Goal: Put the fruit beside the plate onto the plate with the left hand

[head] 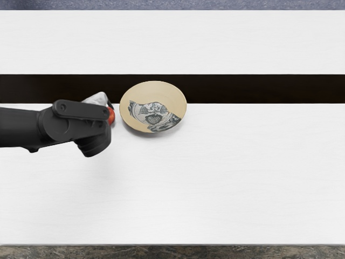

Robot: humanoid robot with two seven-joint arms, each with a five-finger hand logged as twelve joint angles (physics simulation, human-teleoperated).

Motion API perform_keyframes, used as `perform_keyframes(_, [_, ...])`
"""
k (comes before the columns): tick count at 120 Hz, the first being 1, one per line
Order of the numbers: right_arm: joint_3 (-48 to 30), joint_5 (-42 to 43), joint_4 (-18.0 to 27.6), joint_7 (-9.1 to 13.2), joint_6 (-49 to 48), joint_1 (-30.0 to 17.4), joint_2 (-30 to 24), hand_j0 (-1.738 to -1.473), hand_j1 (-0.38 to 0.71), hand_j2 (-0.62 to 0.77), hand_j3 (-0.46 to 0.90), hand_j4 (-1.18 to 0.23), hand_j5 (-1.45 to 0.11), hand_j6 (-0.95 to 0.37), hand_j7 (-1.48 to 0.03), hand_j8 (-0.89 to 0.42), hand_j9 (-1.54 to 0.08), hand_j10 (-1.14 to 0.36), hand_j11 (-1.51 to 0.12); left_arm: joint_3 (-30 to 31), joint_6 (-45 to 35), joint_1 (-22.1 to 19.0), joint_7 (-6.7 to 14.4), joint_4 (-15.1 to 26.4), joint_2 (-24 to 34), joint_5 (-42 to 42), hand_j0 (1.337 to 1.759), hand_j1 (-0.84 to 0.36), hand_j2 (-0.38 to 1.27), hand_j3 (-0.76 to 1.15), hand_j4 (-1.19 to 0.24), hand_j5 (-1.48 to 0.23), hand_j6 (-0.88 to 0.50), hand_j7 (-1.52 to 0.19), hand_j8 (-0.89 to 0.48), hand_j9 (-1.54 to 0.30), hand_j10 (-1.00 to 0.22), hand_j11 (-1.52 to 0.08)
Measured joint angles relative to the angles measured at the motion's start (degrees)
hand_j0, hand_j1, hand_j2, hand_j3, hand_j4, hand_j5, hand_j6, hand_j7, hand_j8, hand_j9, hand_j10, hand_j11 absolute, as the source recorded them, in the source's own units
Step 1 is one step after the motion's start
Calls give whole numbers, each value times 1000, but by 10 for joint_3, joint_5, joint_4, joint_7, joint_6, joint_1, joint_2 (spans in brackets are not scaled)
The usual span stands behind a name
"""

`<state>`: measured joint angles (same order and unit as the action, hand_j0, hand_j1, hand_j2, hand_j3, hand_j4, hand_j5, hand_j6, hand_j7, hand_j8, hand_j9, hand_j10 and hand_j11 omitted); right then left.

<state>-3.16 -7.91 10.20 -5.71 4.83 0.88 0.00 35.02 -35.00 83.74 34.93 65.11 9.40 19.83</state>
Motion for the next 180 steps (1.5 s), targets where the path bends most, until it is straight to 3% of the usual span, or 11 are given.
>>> perform_keyframes(9, [0,0,0,0,0,0,0,-1658,-307,-7,0,-35,-45,-35,-45,-35,-45,-35,-45,0,0,-6,0,-6,-1,5,1585,-314,170,710,-534,-685,-460,-692,-523,-687,-528,-696])
perform_keyframes(13, [0,0,0,0,0,0,0,-1658,-307,-7,0,-35,-45,-35,-45,-35,-45,-35,-45,1,-3,-8,3,-9,-7,3,1597,-353,154,857,-554,-683,-383,-772,-379,-902,-538,-707])
perform_keyframes(25, [0,0,0,0,0,0,0,-1658,-307,-7,0,-35,-45,-35,-45,-35,-45,-35,-45,1,-1,-10,2,-19,-14,5,1634,-390,230,912,-565,-743,-305,-892,-332,-971,-559,-751])
perform_keyframes(39, [0,0,0,0,0,0,0,-1658,-307,-7,0,-35,-45,-35,-45,-35,-45,-35,-45,1,0,-8,1,-24,-16,7,1641,-441,317,656,-520,-877,-261,-948,-312,-994,-629,-872])
perform_keyframes(49, [0,0,0,0,0,0,0,-1658,-308,-7,0,-35,-45,-35,-45,-35,-45,-35,-45,1,0,-8,1,-25,-16,8,1640,-476,226,436,-450,-977,-197,-1007,-271,-1043,-683,-963])
perform_keyframes(54, [0,0,0,0,0,0,0,-1658,-308,-7,0,-35,-45,-35,-45,-35,-45,-35,-45,2,-1,-7,1,-24,-16,7,1640,-517,370,356,-418,-1016,-168,-1033,-246,-1066,-708,-1002])
perform_keyframes(60, [0,0,0,0,0,0,0,-1658,-308,-7,0,-35,-45,-35,-45,-35,-45,-35,-45,3,-1,-3,1,-22,-16,7,1638,-530,340,278,-384,-1059,-140,-1061,-230,-1090,-733,-1042])
perform_keyframes(76, [0,0,0,0,0,0,0,-1658,-307,-7,0,-35,-45,-35,-45,-35,-45,-35,-45,5,0,41,1,6,6,4,1632,-536,379,145,-394,-1154,-129,-1122,-296,-1141,-767,-1124])
perform_keyframes(124, [0,0,0,0,0,0,0,-1658,-307,-7,0,-35,-45,-35,-45,-35,-45,-35,-45,-7,3,164,0,155,8,-49,1625,-536,364,20,-347,-1259,-89,-1182,-280,-1193,-798,-1205])
perform_keyframes(160, [0,0,0,0,0,1,0,-1658,-308,-7,0,-35,-45,-35,-45,-35,-45,-35,-45,-17,2,176,0,157,-50,-87,1623,-519,366,5,-383,-1195,-121,-1169,-314,-1184,-783,-1202])
perform_keyframes(180, [0,0,0,0,0,1,0,-1658,-308,-7,0,-35,-45,-35,-45,-35,-45,-35,-45,-24,0,169,0,149,-52,-89,1636,-400,269,2,-467,-922,-271,-919,-398,-934,-635,-946])
